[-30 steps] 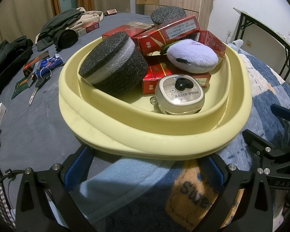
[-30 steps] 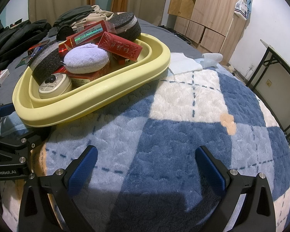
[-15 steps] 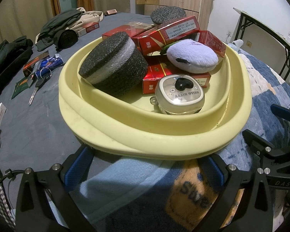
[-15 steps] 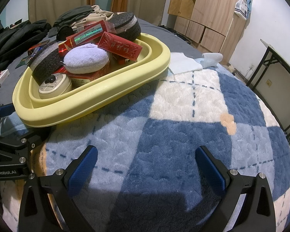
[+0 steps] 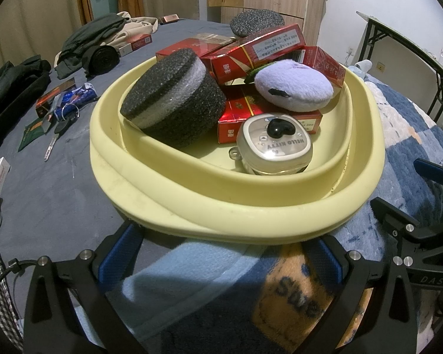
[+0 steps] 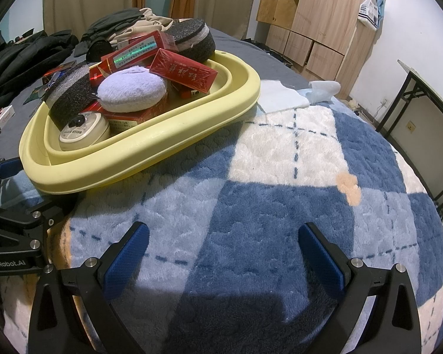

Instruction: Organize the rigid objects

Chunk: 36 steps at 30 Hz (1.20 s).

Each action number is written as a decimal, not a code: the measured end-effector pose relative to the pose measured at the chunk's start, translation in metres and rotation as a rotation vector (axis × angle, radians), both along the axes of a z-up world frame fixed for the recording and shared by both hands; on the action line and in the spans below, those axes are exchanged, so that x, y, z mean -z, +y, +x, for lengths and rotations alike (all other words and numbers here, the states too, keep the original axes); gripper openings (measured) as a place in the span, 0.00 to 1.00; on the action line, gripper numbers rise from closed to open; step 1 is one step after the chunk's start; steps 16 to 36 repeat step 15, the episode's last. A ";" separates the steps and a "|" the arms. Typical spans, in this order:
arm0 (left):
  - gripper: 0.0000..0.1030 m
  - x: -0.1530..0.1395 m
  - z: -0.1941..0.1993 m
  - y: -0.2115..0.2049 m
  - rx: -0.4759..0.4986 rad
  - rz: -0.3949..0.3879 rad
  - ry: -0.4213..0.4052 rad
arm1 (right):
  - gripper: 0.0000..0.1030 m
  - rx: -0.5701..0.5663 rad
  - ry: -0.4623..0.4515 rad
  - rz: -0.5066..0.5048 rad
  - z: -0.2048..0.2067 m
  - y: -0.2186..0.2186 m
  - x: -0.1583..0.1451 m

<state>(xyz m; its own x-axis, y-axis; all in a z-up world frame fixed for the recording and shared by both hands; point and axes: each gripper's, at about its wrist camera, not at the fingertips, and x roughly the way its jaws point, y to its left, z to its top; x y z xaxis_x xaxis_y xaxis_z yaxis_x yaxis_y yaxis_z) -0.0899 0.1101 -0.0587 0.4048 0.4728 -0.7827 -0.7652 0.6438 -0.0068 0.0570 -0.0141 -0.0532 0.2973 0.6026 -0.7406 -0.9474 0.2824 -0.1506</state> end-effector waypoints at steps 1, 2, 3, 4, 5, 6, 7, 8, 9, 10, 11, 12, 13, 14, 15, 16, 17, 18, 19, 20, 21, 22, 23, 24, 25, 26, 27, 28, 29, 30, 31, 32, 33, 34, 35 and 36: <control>1.00 0.000 0.000 0.000 0.000 0.000 0.001 | 1.00 0.000 0.000 0.000 0.000 0.000 0.000; 1.00 0.000 0.000 -0.001 0.000 0.001 0.002 | 1.00 0.000 0.000 0.000 0.000 0.000 0.000; 1.00 0.000 0.000 -0.001 0.000 0.003 0.004 | 1.00 0.000 -0.001 0.000 0.000 0.000 0.000; 1.00 0.000 -0.001 -0.001 0.000 0.001 0.002 | 1.00 0.000 -0.001 0.000 0.000 0.000 0.000; 1.00 0.000 0.000 -0.001 0.000 0.000 0.001 | 1.00 0.000 -0.001 0.000 0.000 0.000 0.000; 1.00 0.000 -0.001 -0.002 0.000 0.001 0.002 | 1.00 0.000 0.000 0.000 0.000 0.000 0.000; 1.00 -0.001 0.000 -0.001 0.000 0.002 0.003 | 1.00 0.000 0.000 0.000 0.000 0.000 0.000; 1.00 -0.001 -0.001 -0.001 0.000 0.001 0.002 | 1.00 0.000 0.000 0.000 0.000 0.000 0.000; 1.00 -0.001 -0.001 -0.001 0.000 0.000 0.001 | 1.00 0.000 0.000 0.000 0.000 0.000 0.000; 1.00 -0.001 0.000 -0.001 0.000 0.002 0.003 | 1.00 0.000 0.000 0.000 0.000 0.000 0.000; 1.00 -0.001 0.000 -0.001 0.000 0.002 0.003 | 1.00 0.000 0.000 0.000 0.000 0.000 0.000; 1.00 -0.001 0.000 -0.001 0.000 0.002 0.003 | 1.00 0.000 0.000 0.000 -0.001 0.000 0.000; 1.00 -0.001 0.000 -0.001 0.000 0.002 0.002 | 1.00 0.000 -0.001 0.000 -0.001 0.000 0.000; 1.00 -0.001 0.000 -0.001 0.000 0.002 0.002 | 1.00 0.000 0.000 0.000 -0.001 0.000 0.000; 1.00 -0.001 0.000 -0.001 0.000 0.002 0.003 | 1.00 0.000 0.000 0.000 0.000 0.000 0.000; 1.00 -0.001 0.000 -0.001 0.000 0.002 0.003 | 1.00 0.000 0.000 0.000 0.000 0.000 0.000; 1.00 -0.001 0.000 -0.001 0.000 0.002 0.003 | 1.00 0.000 0.000 0.000 0.000 0.000 0.000; 1.00 -0.001 0.000 -0.001 0.000 0.002 0.003 | 1.00 0.000 0.000 0.000 0.000 0.000 0.000; 1.00 -0.001 0.000 -0.001 0.000 0.002 0.003 | 1.00 0.000 0.000 0.000 0.000 0.000 0.000; 1.00 -0.001 0.000 -0.001 0.000 0.002 0.003 | 1.00 0.000 0.000 0.000 0.000 0.000 0.000; 1.00 -0.001 0.000 -0.001 0.000 0.002 0.003 | 1.00 0.000 0.000 0.000 0.000 0.000 0.000; 1.00 -0.001 0.000 -0.001 0.000 0.002 0.003 | 1.00 0.000 0.000 0.000 0.000 0.000 0.000; 1.00 -0.001 0.000 -0.001 0.000 0.002 0.003 | 1.00 0.000 0.000 0.000 0.000 0.000 0.000; 1.00 -0.001 0.000 -0.001 0.000 0.002 0.003 | 1.00 0.000 0.000 0.000 0.000 0.000 0.000; 1.00 -0.001 0.000 -0.001 0.000 0.002 0.003 | 1.00 0.000 0.000 0.000 0.000 0.000 0.000; 1.00 -0.001 0.000 -0.001 0.000 0.002 0.003 | 1.00 0.000 0.000 0.000 0.000 0.000 0.000; 1.00 -0.001 0.000 -0.001 0.000 0.002 0.003 | 1.00 0.000 0.000 0.000 0.000 0.000 0.000; 1.00 -0.001 0.000 -0.001 0.000 0.002 0.003 | 1.00 0.000 0.000 0.000 0.000 0.000 0.000; 1.00 -0.001 0.000 -0.001 0.000 0.002 0.003 | 1.00 0.000 0.000 0.000 0.000 0.000 0.000; 1.00 -0.001 0.000 -0.001 0.000 0.002 0.003 | 1.00 0.000 0.000 0.000 0.000 0.000 0.000; 1.00 -0.001 0.000 -0.001 0.000 0.002 0.003 | 1.00 0.000 0.000 0.000 0.000 0.000 0.000; 1.00 -0.001 0.000 -0.001 0.000 0.002 0.003 | 1.00 0.000 0.000 0.000 0.000 0.000 0.000; 1.00 -0.001 0.000 -0.001 0.000 0.002 0.003 | 1.00 0.000 0.000 0.000 0.000 0.000 0.000; 1.00 -0.001 0.000 -0.001 0.000 0.002 0.003 | 1.00 0.000 0.000 0.000 0.000 0.000 0.000; 1.00 -0.001 0.000 -0.001 0.000 0.002 0.003 | 1.00 0.000 0.000 0.000 0.000 0.000 0.000; 1.00 -0.001 0.000 -0.001 0.000 0.002 0.003 | 1.00 0.000 0.000 0.000 0.000 0.000 0.000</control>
